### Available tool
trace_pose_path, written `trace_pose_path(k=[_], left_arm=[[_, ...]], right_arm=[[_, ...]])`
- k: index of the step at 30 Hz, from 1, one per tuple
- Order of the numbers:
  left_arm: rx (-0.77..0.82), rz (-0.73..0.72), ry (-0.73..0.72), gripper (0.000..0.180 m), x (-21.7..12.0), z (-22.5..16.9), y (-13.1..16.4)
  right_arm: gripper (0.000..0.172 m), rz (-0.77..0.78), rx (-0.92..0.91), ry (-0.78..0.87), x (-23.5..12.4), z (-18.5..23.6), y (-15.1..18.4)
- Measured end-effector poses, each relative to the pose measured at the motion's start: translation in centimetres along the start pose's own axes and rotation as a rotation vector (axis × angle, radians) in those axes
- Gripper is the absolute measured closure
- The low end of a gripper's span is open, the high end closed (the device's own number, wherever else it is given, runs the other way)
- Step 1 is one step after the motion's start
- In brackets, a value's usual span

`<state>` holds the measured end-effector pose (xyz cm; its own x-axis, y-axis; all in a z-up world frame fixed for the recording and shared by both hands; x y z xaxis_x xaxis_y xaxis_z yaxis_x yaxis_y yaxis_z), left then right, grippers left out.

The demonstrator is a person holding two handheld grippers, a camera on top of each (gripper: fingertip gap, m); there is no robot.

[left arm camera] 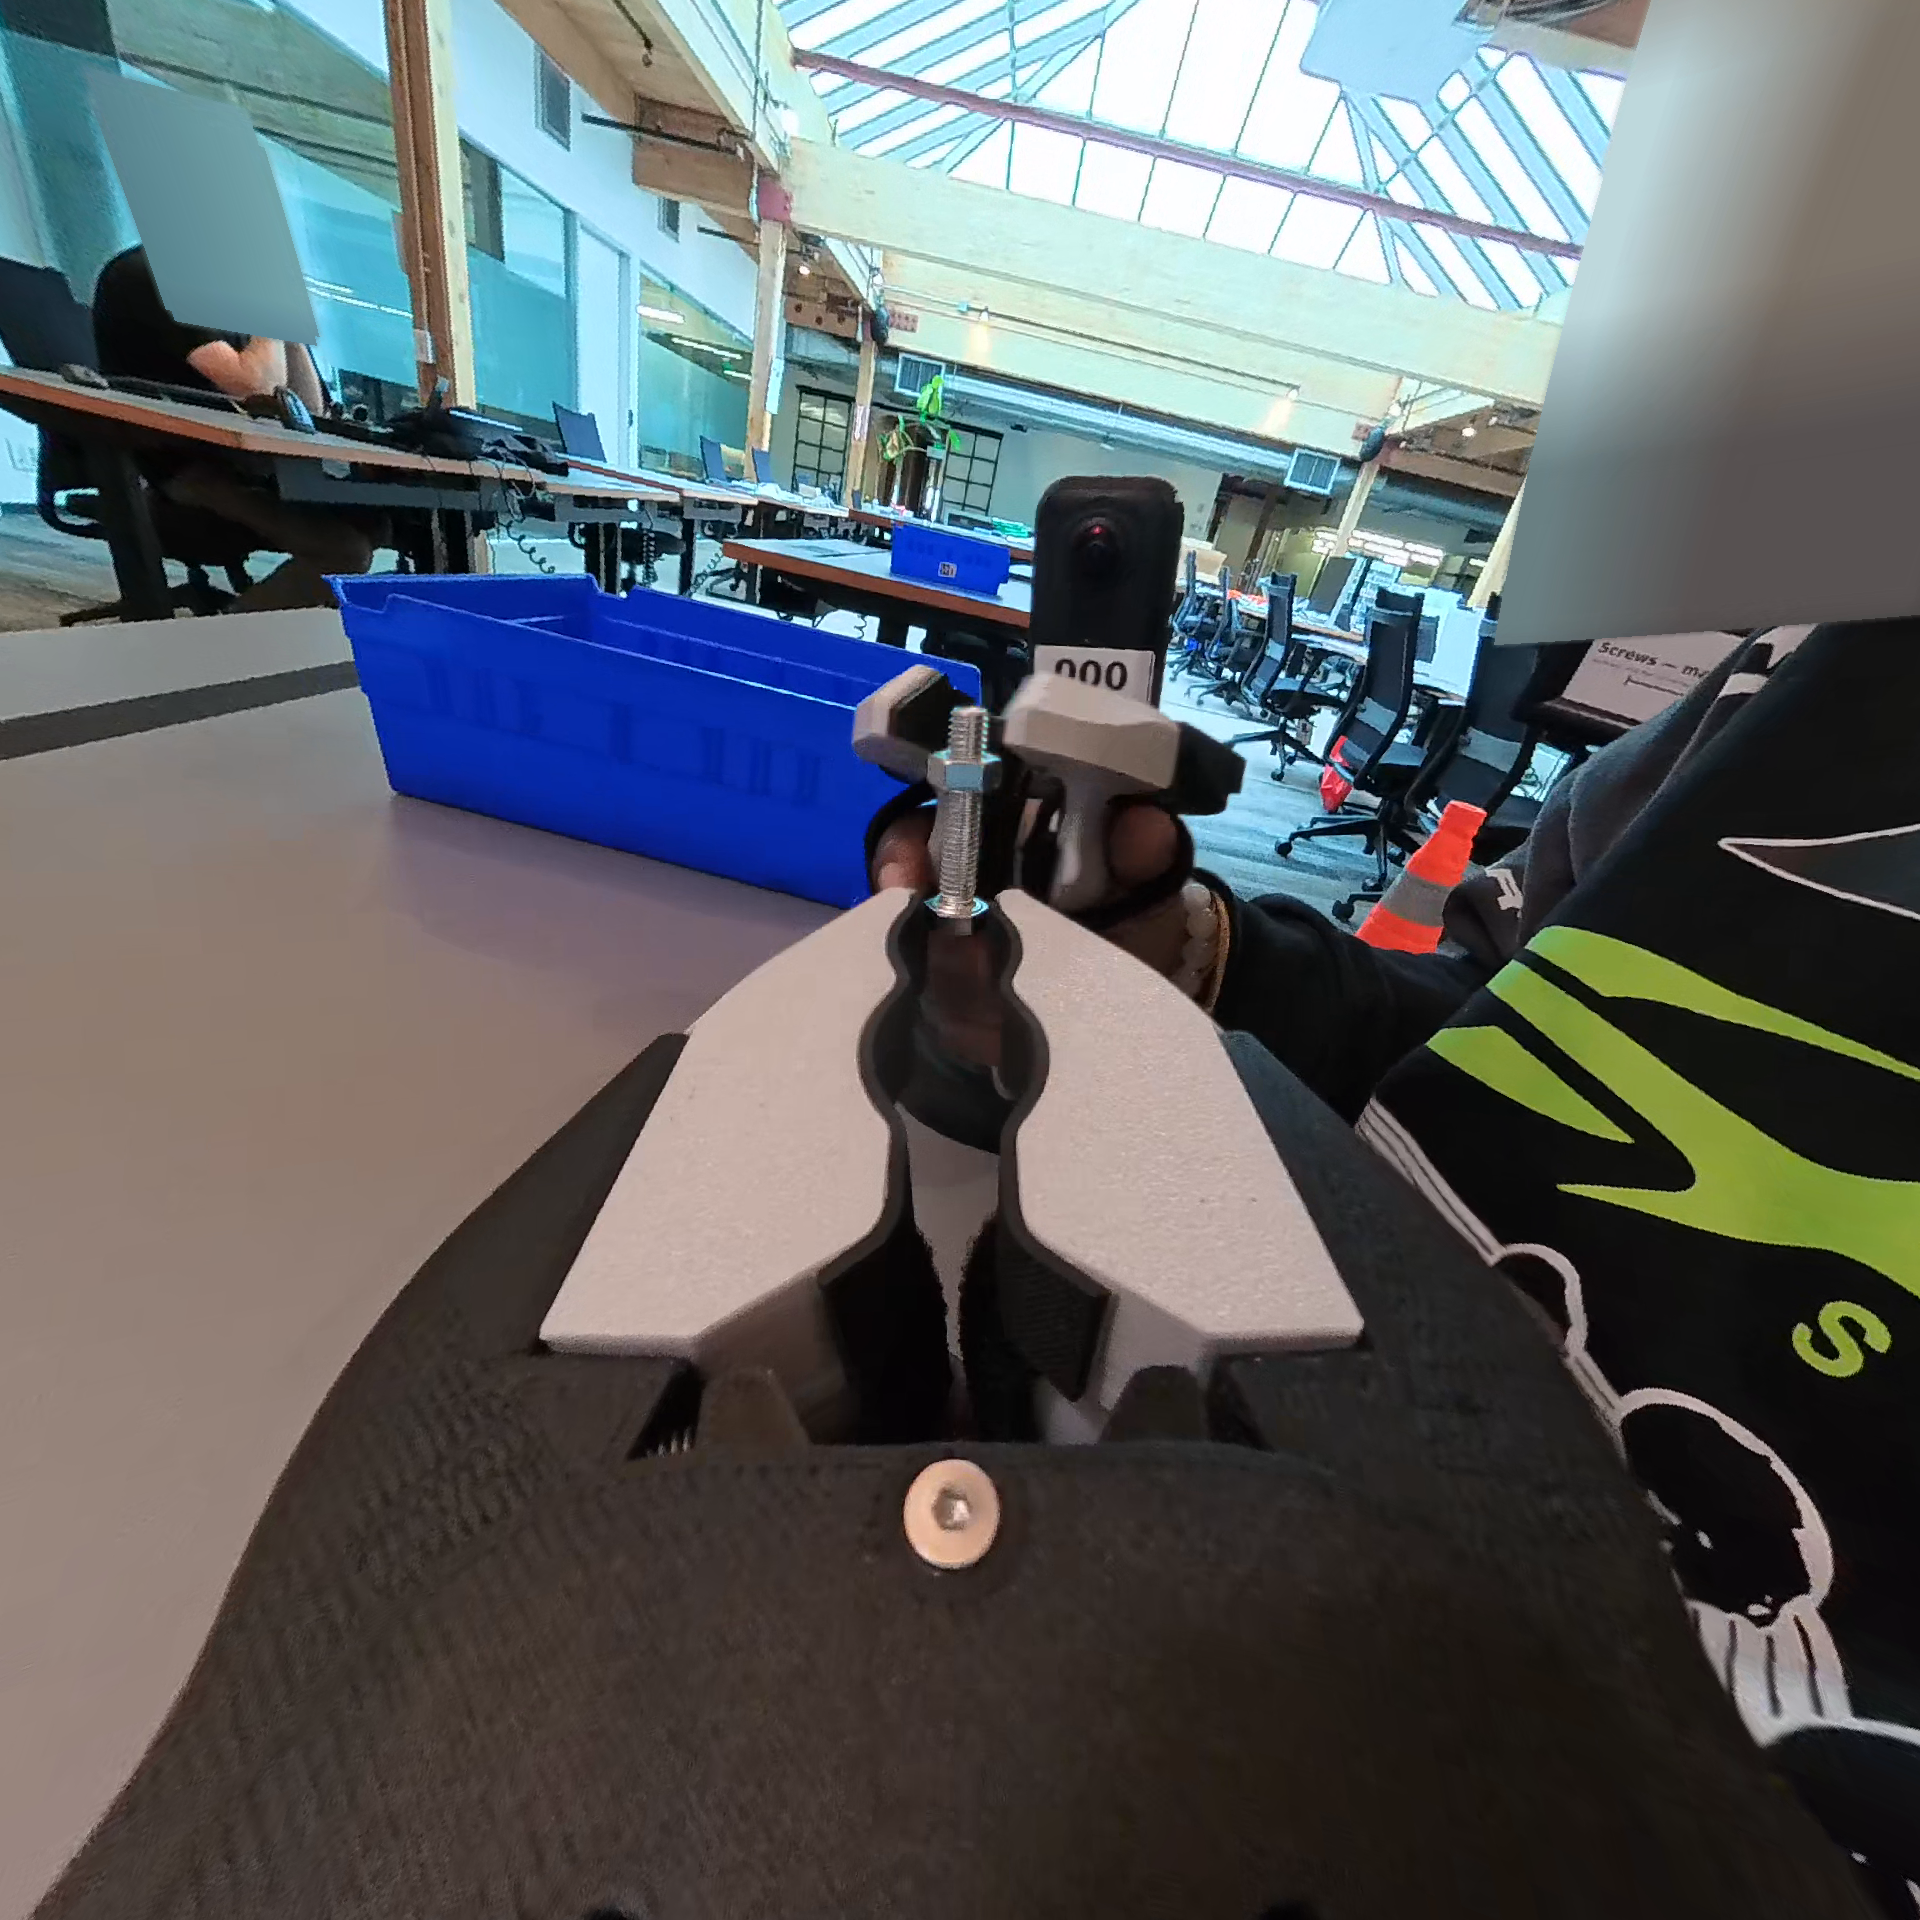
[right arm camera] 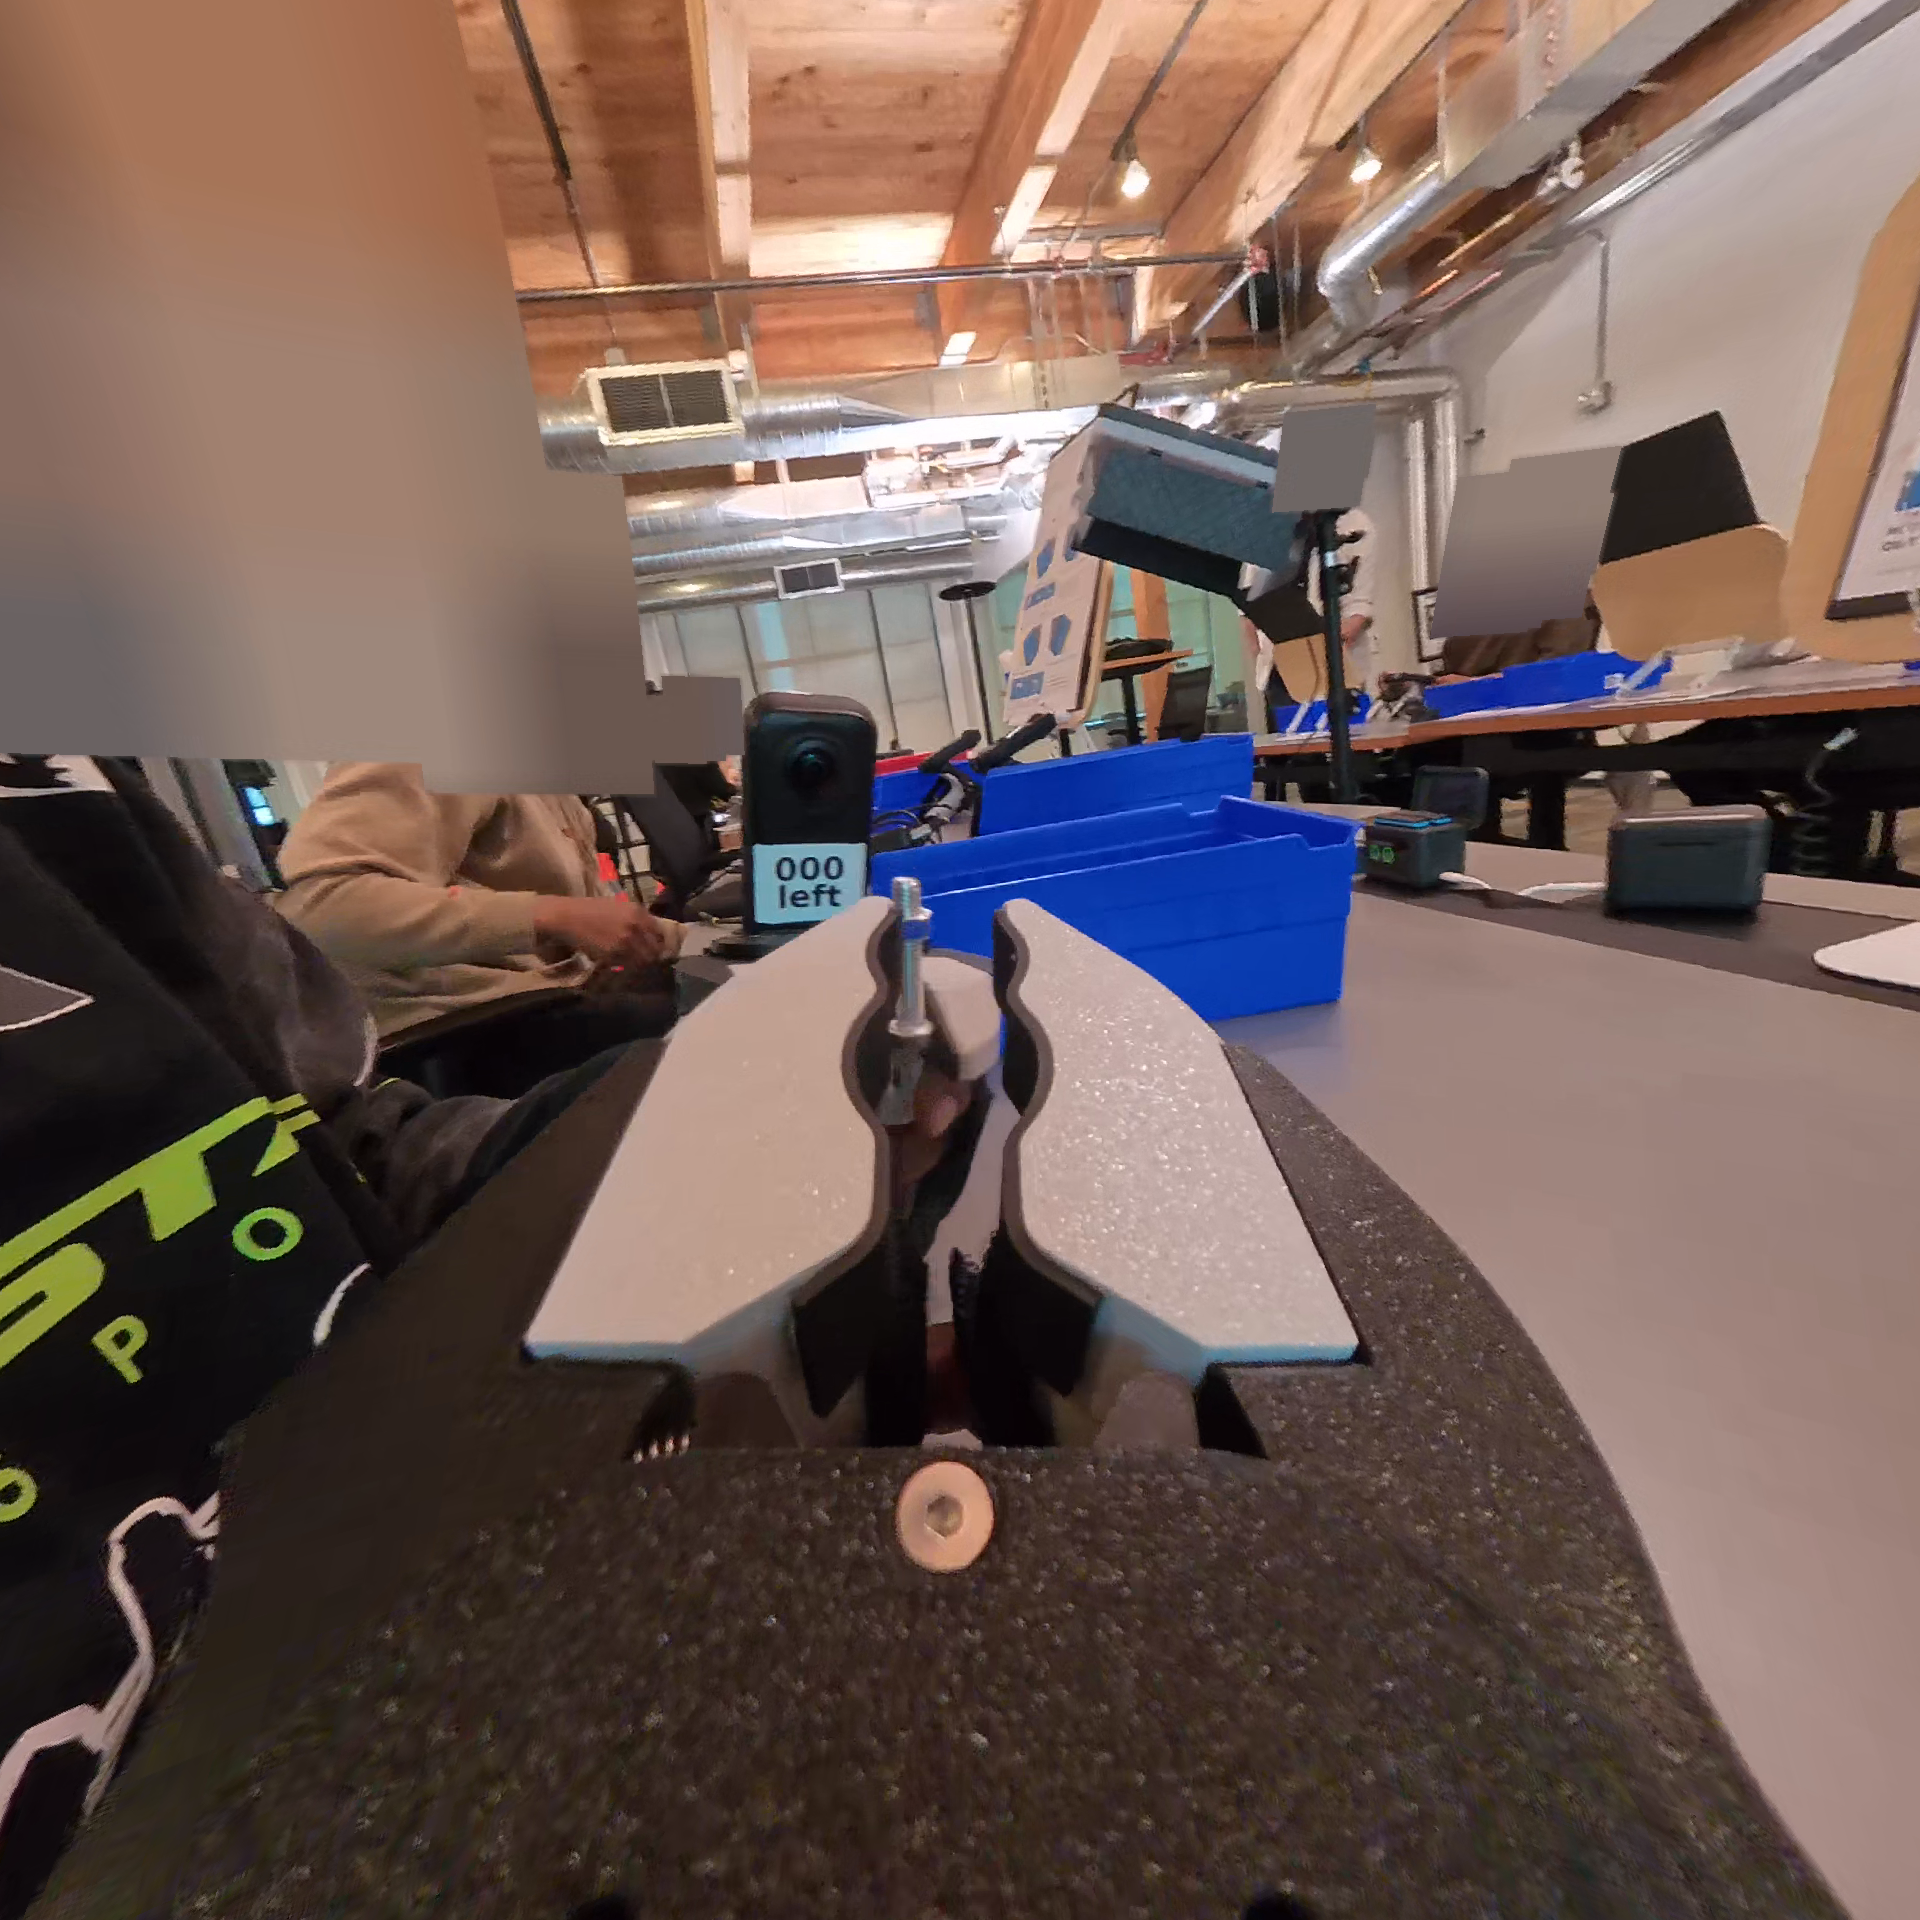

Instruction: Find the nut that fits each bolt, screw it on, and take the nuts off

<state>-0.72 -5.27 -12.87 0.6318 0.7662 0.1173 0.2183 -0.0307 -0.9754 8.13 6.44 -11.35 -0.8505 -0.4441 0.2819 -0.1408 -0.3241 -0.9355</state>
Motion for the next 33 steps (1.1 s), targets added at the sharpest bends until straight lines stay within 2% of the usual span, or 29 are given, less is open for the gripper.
trace_pose_path(k=[3,6,10,14,17,19,22,27,29,33], left_arm=[[0.025,0.042,-0.013,0.17,0.3,-0.1,0.2],[0.052,0.085,-0.019,0.17,0.7,-0.2,0.5],[0.062,0.093,-0.012,0.17,0.7,-0.3,0.5],[0.034,0.028,-0.022,0.17,0.2,-0.1,0.1],[0.017,-0.002,-0.014,0.17,-0.1,0.0,-0.1],[0.021,0.003,-0.017,0.17,0.0,0.0,0.0],[0.028,0.022,-0.026,0.17,0.1,0.0,0.1],[0.083,0.109,-0.04,0.17,0.8,-0.3,0.6],[0.098,0.132,-0.033,0.17,1.0,-0.4,0.7],[0.087,0.097,-0.028,0.17,0.7,-0.4,0.5]], right_arm=[[0.14,0.043,-0.001,-0.029,0.4,0.3,0.4],[0.135,0.084,-0.033,-0.031,0.7,0.6,0.8],[0.142,0.088,-0.047,-0.006,0.7,0.4,0.9],[0.148,0.053,-0.025,0.002,0.4,0.1,0.5],[0.161,0.035,-0.026,0.05,0.1,-0.4,0.3],[0.16,0.019,-0.01,0.042,0.0,-0.4,0.1],[0.148,0.011,0.009,-0.001,0.0,-0.1,0.1],[0.135,0.07,-0.039,-0.023,0.6,0.5,0.6],[0.135,0.09,-0.067,-0.014,0.7,0.6,0.9],[0.145,0.073,-0.062,0.002,0.5,0.4,0.7]])
Point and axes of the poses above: each gripper's, where its closed fingertips meet, x out along the fingers, y out of its underside, z = x × y across the jaws, the point moved 8 cm from there along -x, back along the fingers, and after that the axes turned 9 degrees about y, right-handed, at the moved point
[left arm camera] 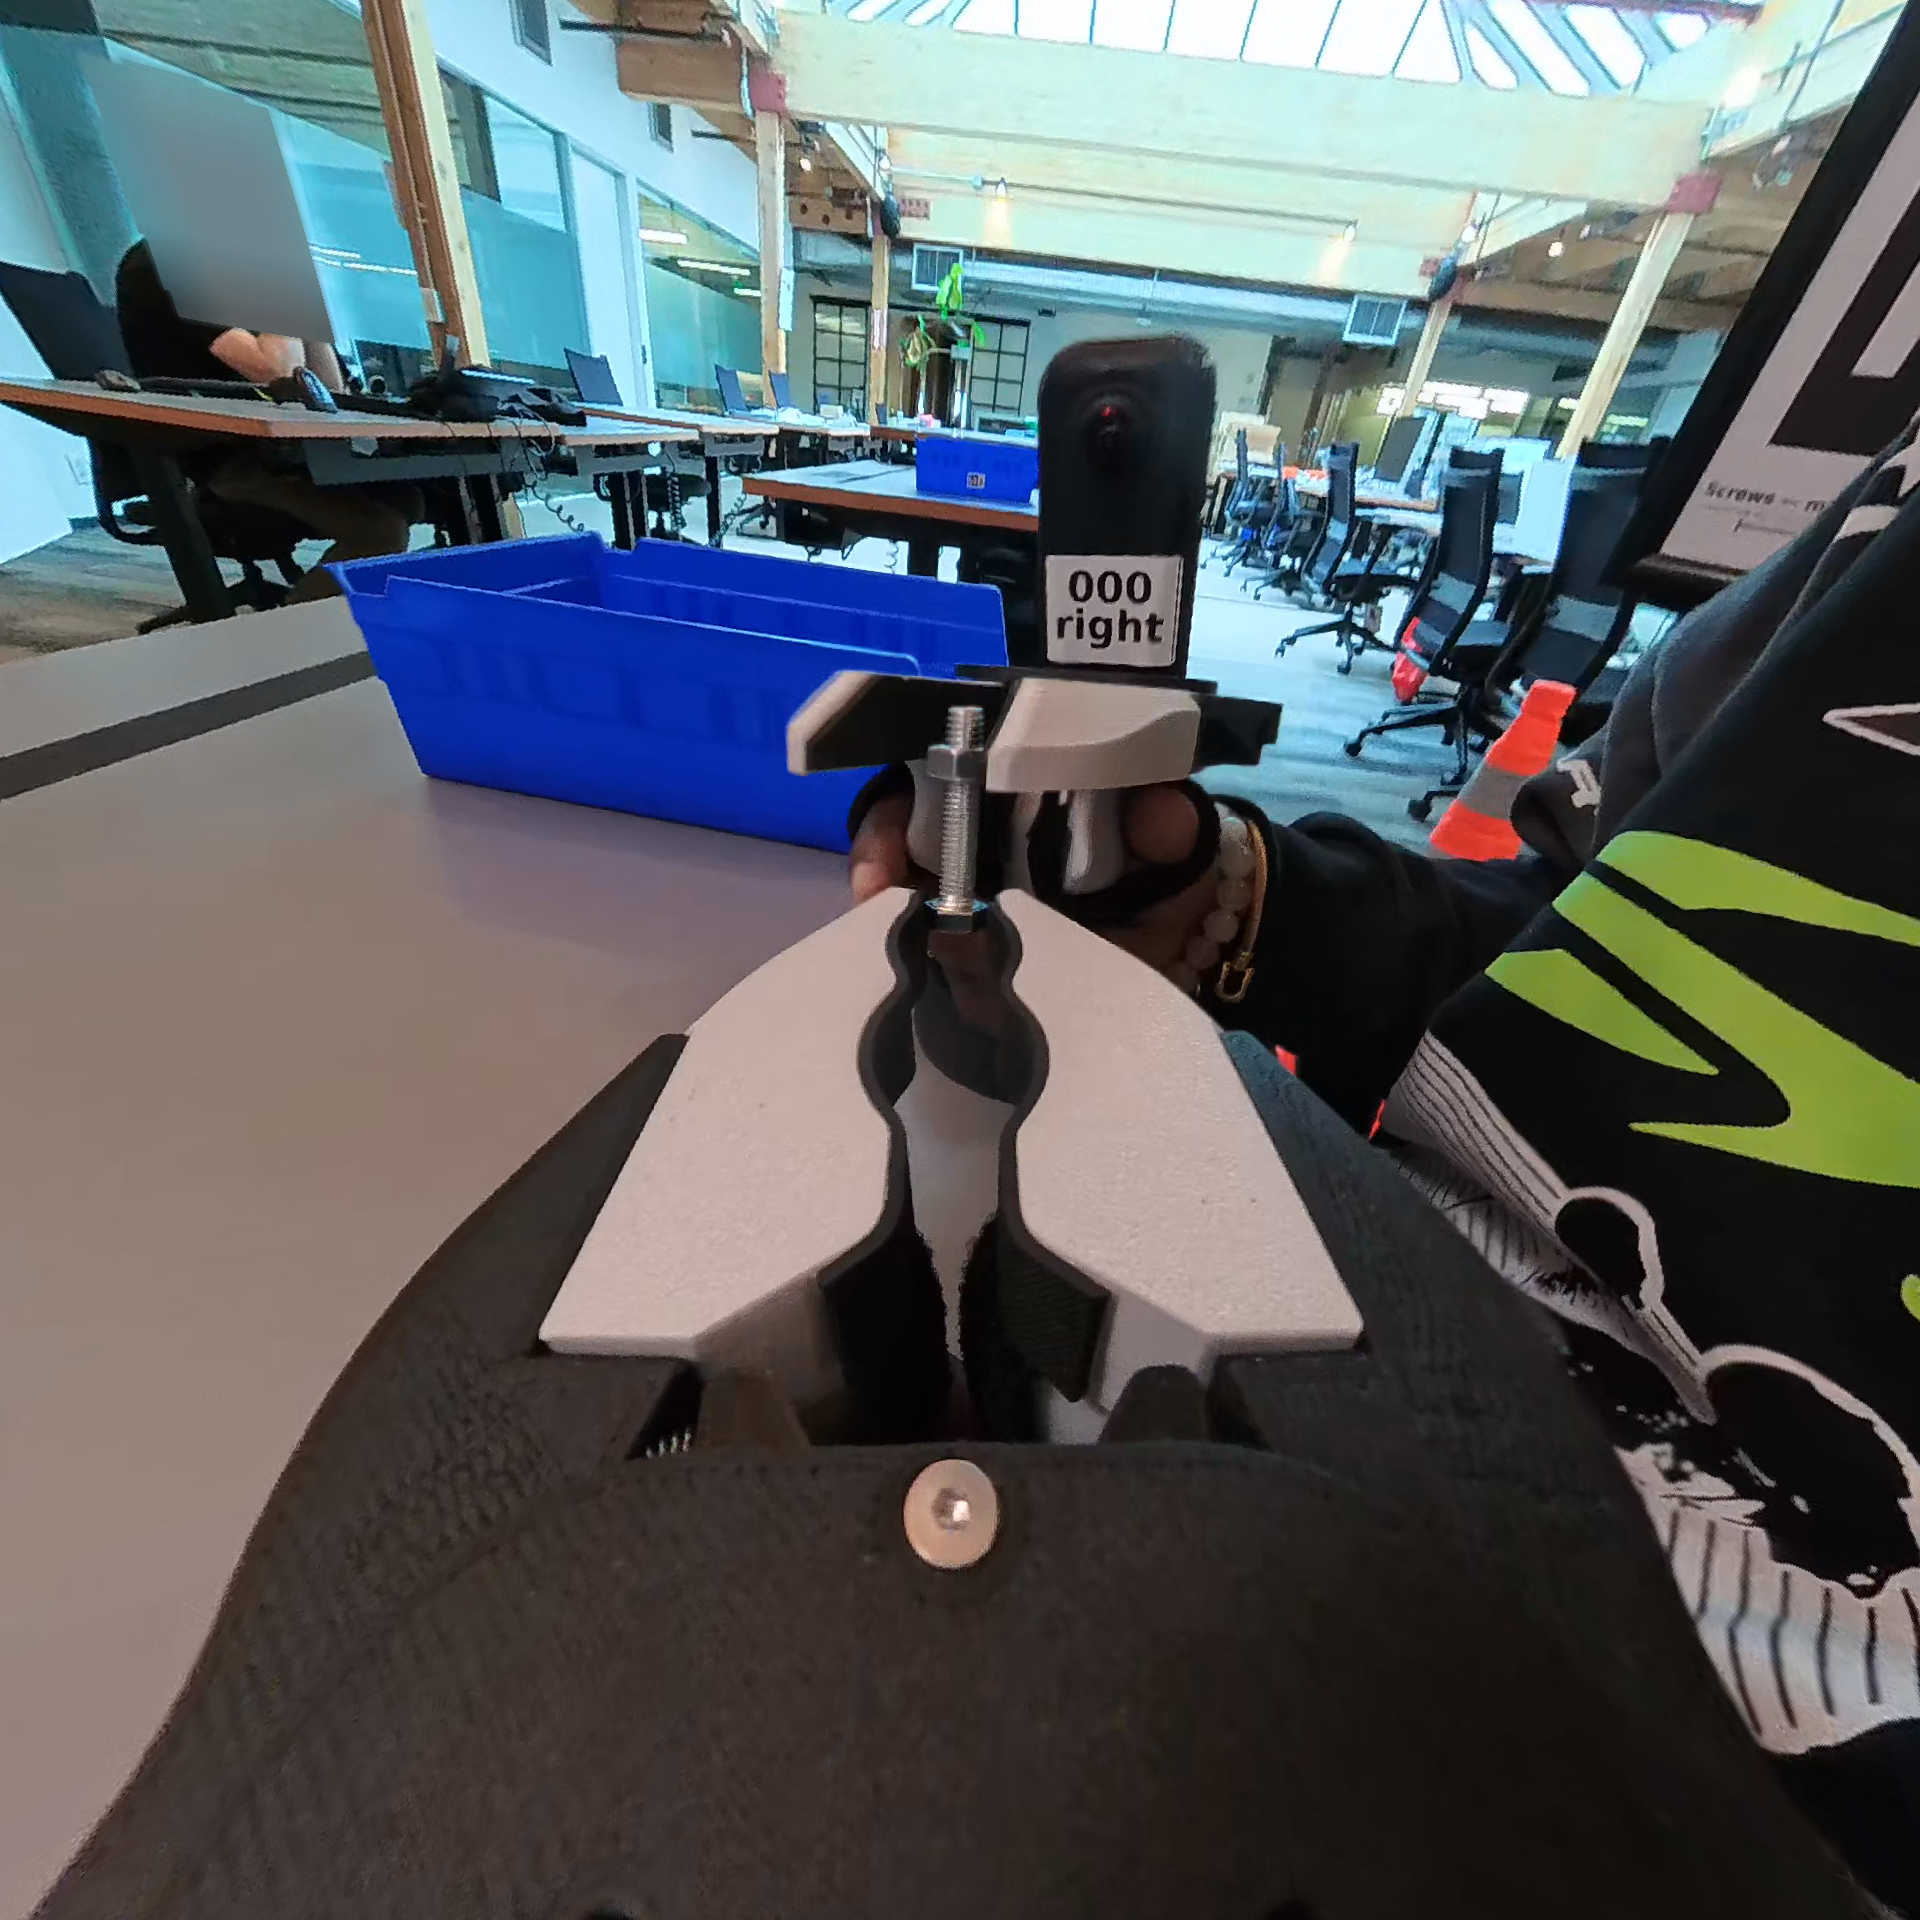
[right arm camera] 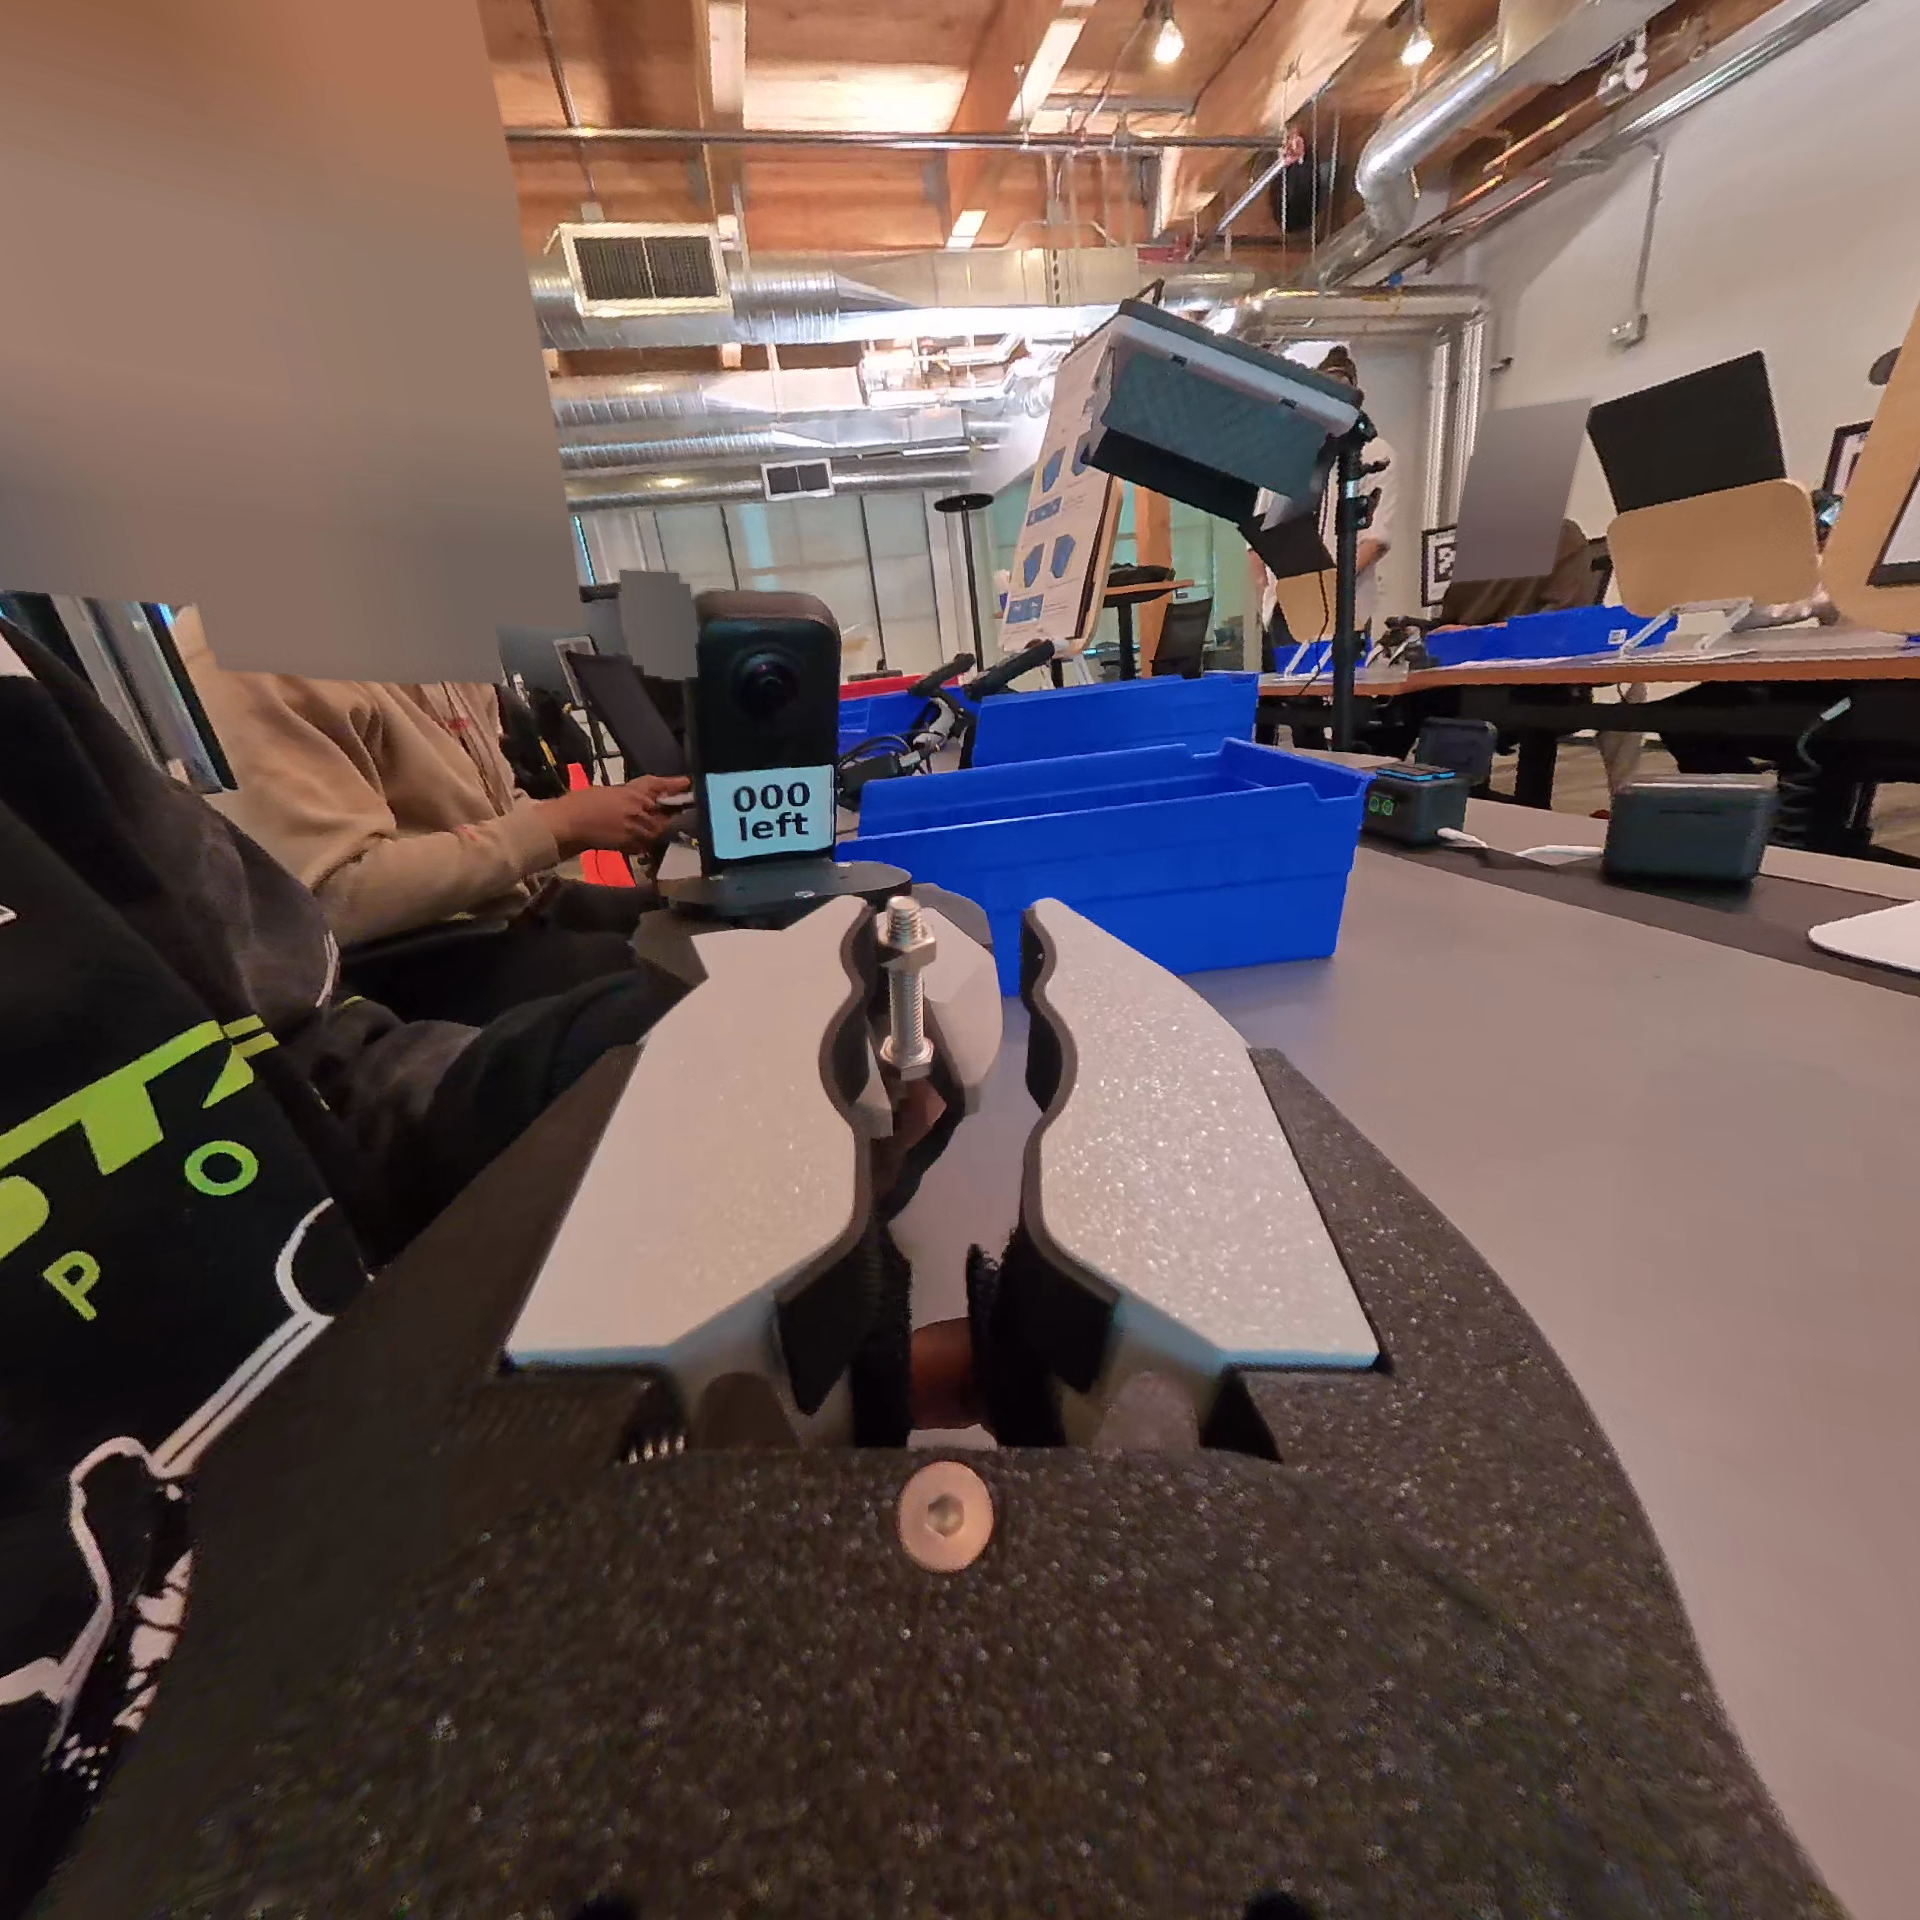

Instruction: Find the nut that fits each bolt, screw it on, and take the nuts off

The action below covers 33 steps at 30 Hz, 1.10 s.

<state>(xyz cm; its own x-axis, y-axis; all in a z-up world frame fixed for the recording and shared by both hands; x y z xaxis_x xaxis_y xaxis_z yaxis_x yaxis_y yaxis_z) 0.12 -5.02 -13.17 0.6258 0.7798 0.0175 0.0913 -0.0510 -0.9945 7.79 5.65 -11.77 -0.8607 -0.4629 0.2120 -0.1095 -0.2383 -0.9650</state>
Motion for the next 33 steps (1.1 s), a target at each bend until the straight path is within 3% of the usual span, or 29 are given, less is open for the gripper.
trace_pose_path(k=[10,18,24,33], left_arm=[[-0.044,-0.085,-0.011,0.17,-0.8,0.4,-0.4],[-0.039,-0.073,-0.011,0.17,-0.7,0.4,-0.4],[0.007,0.026,-0.007,0.17,0.2,0.0,0.2],[0.002,0.015,0.019,0.17,0.2,-0.2,0.1]], right_arm=[[0.161,-0.032,0.018,0.051,-0.6,-0.6,-0.3],[0.146,-0.055,0.039,0.011,-0.7,-0.4,-0.4],[0.125,0.004,0.003,-0.019,0.1,0.2,0.1],[0.13,-0.013,0.009,0.027,-0.1,-0.3,-0.1]])
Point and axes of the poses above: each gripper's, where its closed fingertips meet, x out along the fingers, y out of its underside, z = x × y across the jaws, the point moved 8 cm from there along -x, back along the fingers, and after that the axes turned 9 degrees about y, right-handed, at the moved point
